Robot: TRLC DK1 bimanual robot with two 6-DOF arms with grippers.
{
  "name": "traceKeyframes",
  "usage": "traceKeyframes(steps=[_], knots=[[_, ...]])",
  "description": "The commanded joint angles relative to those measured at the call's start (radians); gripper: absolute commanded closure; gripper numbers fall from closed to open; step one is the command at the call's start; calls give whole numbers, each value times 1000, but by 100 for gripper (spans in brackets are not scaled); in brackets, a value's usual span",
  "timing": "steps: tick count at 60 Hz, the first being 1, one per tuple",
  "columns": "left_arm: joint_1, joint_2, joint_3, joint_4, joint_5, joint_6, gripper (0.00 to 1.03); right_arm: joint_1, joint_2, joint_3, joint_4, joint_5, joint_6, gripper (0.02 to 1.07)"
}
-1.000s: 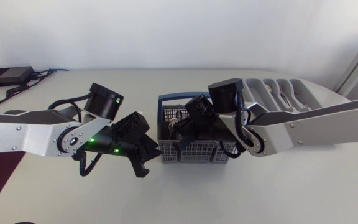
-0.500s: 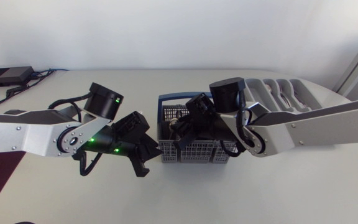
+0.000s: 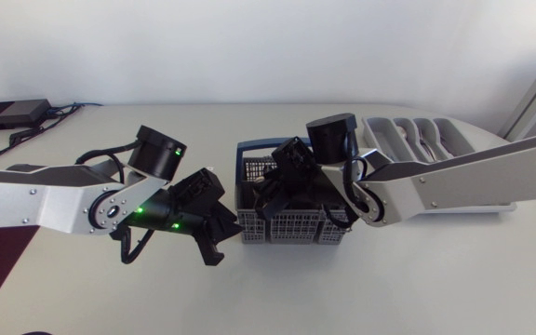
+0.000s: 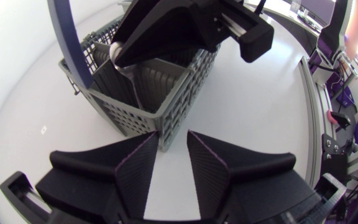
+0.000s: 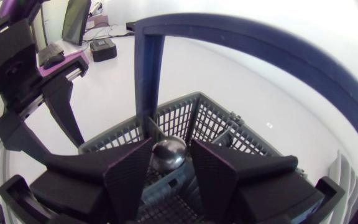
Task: Unload the cutlery basket into the drawer organizer.
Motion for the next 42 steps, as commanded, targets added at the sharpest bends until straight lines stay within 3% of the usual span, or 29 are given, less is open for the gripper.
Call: traceKeyframes(steps=[1,5,18,42], knots=[[6,23,17,8,6,-6,68,8,35,10,-34,-26,-10,72],[6,23,17,9,6,-4,68,8,36,8,-54,-44,-10,80],[12,23,16,11,6,-6,68,31,7,-9,-136,-86,-41,90],[15,23,11,15,6,-6,68,62,-54,-45,-225,-84,-84,90]])
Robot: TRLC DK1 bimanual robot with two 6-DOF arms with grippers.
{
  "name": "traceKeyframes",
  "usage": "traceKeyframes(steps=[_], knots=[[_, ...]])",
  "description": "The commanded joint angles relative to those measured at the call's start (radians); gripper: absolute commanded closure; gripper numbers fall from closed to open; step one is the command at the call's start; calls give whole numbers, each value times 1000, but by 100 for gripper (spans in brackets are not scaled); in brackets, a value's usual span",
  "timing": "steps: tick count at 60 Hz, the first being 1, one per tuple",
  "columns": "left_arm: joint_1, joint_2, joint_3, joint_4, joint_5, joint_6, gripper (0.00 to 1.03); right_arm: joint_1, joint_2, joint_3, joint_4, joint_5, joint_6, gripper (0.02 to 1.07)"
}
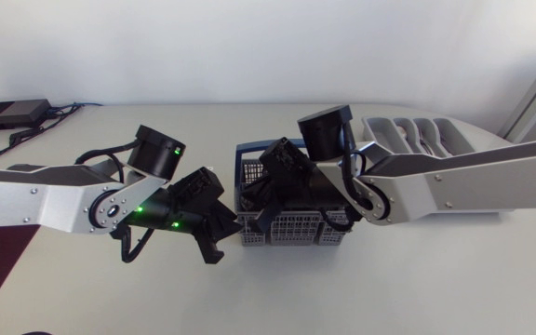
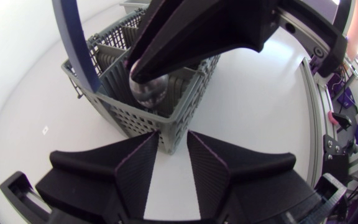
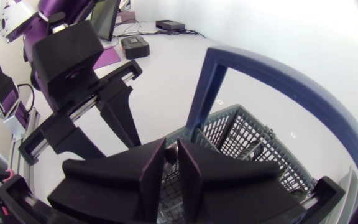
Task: Unload the cutlery basket into the drawer organizer.
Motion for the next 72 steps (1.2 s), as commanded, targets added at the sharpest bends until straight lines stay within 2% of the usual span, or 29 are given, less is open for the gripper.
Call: traceKeyframes(steps=[1,29,37,40,55,57,60,72], knots=[[8,19,11,4,6,-6,68,10,11,-67,-76,20,-47,90],[8,19,11,4,6,-6,68,14,-38,-107,-141,18,-112,90],[5,19,11,4,6,-7,68,31,-26,-95,-178,18,-118,89],[5,19,11,4,6,-7,68,31,-27,-90,-196,18,-115,83],[1,24,17,4,6,-10,68,39,-47,-50,-305,23,-72,84],[-1,24,19,4,6,-12,68,42,-47,-49,-309,24,-67,85],[-2,24,19,4,6,-12,68,45,-49,-47,-313,27,-66,95],[-5,21,20,4,6,-16,68,45,-55,-17,-359,27,-44,101]])
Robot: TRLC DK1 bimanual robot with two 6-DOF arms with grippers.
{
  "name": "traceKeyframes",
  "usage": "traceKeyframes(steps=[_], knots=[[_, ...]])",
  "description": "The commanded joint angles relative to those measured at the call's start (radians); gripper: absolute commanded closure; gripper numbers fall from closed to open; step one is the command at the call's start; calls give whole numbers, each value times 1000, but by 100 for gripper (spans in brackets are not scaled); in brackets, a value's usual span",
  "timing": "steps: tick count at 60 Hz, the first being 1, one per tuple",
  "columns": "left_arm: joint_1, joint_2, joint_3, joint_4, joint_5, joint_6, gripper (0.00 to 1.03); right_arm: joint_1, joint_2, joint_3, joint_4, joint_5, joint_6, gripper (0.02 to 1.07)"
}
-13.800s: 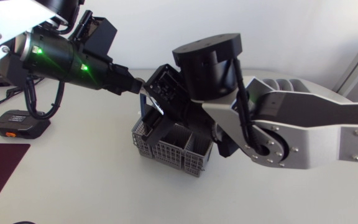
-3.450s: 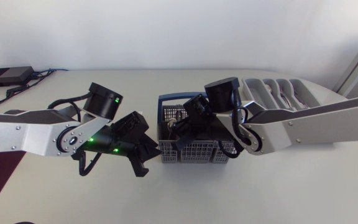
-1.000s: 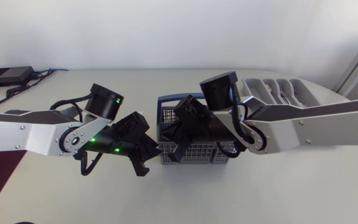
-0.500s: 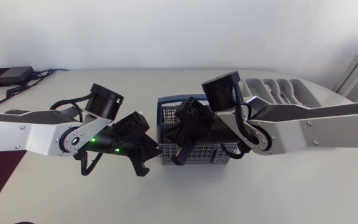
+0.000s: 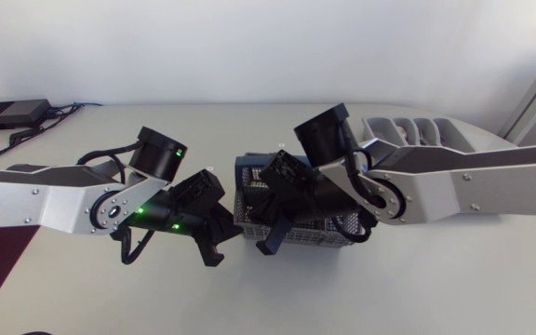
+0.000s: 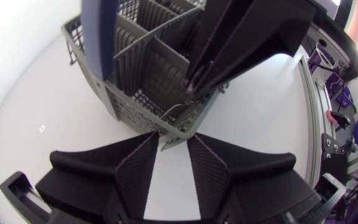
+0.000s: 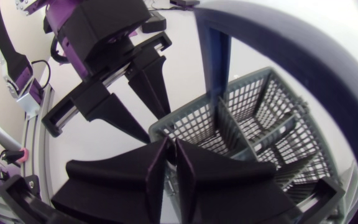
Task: Unload the cutlery basket into the drawer organizer.
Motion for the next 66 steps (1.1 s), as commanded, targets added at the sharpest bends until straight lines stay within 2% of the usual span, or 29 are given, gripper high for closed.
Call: traceKeyframes(steps=[1,46,66], knots=[[-2,19,19,15,3,-16,68,5,21,-29,-80,25,7,101],[-2,2,14,14,3,-19,68,7,-105,-32,-103,36,24,101],[-2,-1,13,12,3,-19,68,40,-174,-53,-91,117,25,101]])
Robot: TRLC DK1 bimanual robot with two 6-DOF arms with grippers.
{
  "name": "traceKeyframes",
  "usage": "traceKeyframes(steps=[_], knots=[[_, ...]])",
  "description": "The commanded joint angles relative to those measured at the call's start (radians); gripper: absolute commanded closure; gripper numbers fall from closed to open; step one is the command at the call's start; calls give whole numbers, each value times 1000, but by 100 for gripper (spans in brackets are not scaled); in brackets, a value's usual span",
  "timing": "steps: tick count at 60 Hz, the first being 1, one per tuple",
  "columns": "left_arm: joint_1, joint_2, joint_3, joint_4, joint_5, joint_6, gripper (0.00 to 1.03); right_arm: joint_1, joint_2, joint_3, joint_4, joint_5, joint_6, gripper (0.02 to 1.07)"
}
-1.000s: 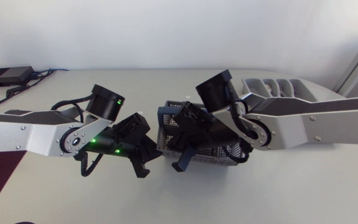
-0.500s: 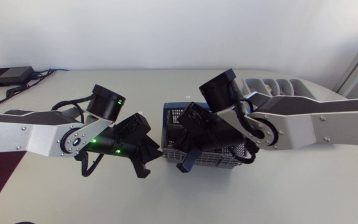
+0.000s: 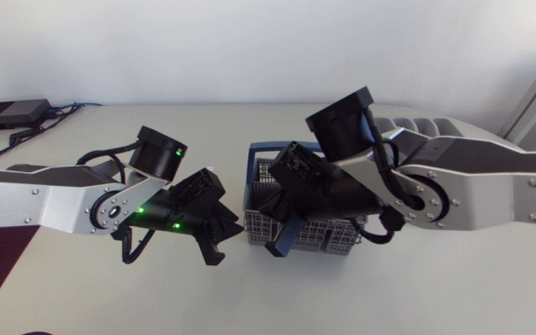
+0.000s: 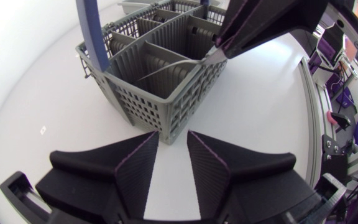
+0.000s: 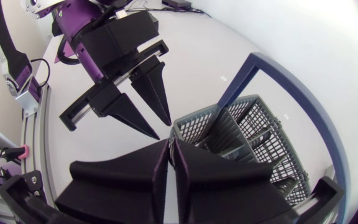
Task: Unload the cutlery basket into the drawer organizer.
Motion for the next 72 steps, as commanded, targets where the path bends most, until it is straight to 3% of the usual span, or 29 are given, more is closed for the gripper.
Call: traceKeyframes(steps=[1,17,34,46,72], knots=[[1,-1,13,4,3,-16,68,11,-37,-40,-2,18,18,101],[1,-3,16,4,3,-16,68,20,-195,-69,-4,52,16,101],[4,-53,16,-14,1,-17,64,-37,-325,-23,-148,-72,50,101],[4,-84,17,-37,-2,-17,63,-137,-436,31,-323,-220,82,101],[8,-119,24,-66,-3,-17,63,-328,-667,136,-743,-273,77,101]])
